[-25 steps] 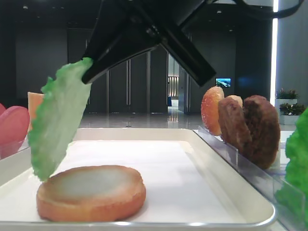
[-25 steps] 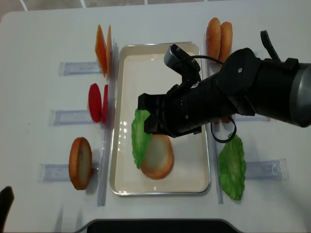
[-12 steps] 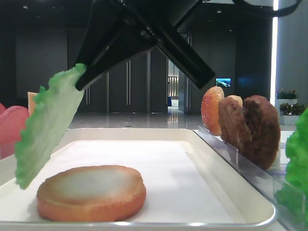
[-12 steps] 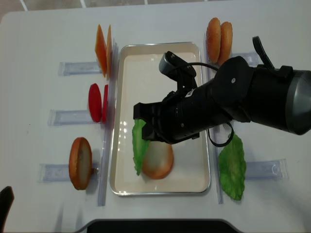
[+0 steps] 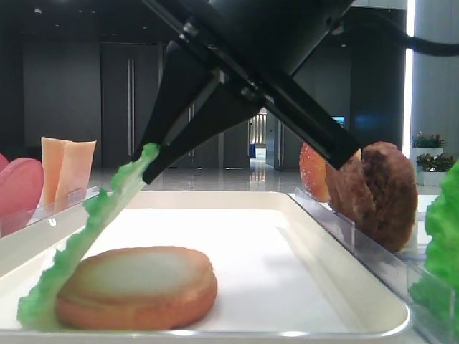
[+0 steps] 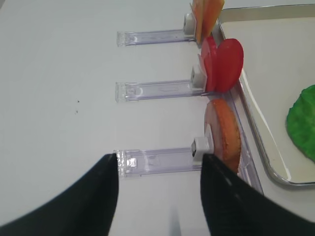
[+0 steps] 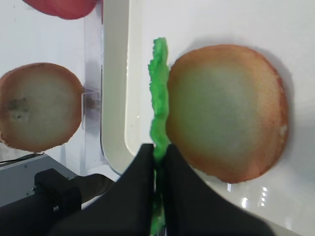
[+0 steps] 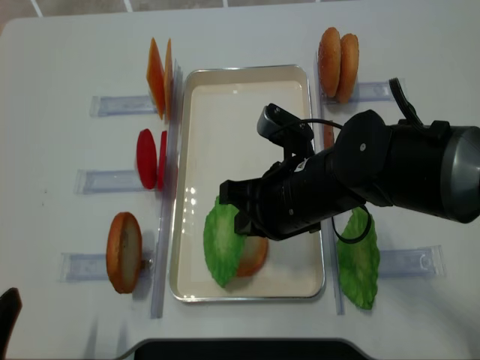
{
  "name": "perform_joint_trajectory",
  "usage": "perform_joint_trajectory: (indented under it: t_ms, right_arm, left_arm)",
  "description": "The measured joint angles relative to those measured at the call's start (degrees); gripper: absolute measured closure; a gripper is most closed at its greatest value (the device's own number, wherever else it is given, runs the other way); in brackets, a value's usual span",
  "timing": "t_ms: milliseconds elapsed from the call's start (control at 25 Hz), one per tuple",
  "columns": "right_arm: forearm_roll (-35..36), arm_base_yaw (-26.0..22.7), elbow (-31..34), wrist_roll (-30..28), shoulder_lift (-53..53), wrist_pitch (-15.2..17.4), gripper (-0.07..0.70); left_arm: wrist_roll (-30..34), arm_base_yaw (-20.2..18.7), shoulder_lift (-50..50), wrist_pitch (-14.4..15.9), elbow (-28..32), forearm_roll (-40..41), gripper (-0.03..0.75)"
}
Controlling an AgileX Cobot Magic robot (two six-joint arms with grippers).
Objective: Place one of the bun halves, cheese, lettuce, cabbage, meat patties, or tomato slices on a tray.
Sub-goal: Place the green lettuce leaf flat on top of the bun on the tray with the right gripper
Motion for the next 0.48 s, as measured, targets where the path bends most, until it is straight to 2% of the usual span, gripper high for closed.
perform_joint_trajectory:
  t_ms: [480]
  right_arm:
    - [-4.27, -3.62, 0.00, 0.98, 0.00, 2.09, 0.617]
  left_arm:
    - [0.00, 0.00, 0.00, 0.00, 0.00, 0.00, 0.307]
